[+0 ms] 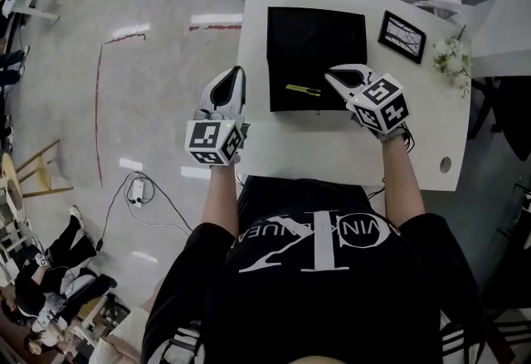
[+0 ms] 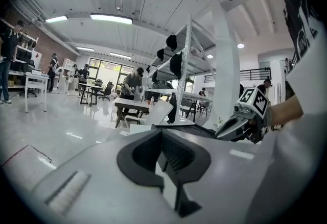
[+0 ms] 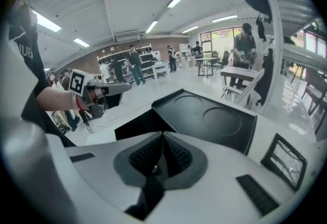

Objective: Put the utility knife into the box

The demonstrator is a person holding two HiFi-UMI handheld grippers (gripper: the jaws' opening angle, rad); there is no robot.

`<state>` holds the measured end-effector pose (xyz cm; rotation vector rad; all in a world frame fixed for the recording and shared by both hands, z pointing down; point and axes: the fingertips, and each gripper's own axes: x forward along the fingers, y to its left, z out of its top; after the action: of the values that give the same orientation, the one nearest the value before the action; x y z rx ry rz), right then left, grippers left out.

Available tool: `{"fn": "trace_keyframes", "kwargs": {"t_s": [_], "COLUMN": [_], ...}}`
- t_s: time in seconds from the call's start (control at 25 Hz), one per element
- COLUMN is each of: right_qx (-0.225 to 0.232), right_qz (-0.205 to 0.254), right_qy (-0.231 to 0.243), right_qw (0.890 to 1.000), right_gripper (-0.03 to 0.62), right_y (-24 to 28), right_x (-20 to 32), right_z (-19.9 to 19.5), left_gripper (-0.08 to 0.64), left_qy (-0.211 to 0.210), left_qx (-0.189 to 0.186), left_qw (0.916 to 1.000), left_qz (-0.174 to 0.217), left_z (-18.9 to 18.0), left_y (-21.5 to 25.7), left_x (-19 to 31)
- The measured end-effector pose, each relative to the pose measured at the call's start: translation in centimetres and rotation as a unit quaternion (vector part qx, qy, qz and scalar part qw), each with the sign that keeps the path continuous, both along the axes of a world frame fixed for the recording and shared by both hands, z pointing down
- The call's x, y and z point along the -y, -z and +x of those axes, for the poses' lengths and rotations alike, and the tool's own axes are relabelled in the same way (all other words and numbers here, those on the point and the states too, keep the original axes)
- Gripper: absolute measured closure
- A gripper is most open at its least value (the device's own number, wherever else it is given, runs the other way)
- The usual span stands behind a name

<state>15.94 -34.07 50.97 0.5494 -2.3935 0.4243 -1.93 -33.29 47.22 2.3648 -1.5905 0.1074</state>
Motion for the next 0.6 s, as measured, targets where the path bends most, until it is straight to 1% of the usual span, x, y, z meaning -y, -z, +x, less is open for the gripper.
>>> {"fn": "trace_keyframes", "kwargs": {"t_s": [0.16, 0.32, 0.6], "right_qx": [0.024, 0.053, 0.071], "right_qz": [0.034, 0.068, 0.085], "right_qy": [-0.054, -0.096, -0.131], "right_qw": [0.998, 0.992, 0.985], "right_gripper": [0.575, 0.577, 0.577], "right_y": [2.0, 4.0, 5.2], "right_x": [1.4, 2.5, 3.0], "right_z": [1.7, 3.2, 4.9], "left_gripper": [0.549, 0.549, 0.549], "left_qy": [-0.004, -0.006, -0.006], "left_qx": [0.002, 0.007, 0.015], "left_qw": [0.9999, 0.9995, 0.9986], "left_qz": [0.014, 0.031, 0.05], "left_z": [0.2, 0.4, 0.6], "left_y": [1.0, 2.2, 3.7], "left_x": [0.5, 1.0, 1.5]}}
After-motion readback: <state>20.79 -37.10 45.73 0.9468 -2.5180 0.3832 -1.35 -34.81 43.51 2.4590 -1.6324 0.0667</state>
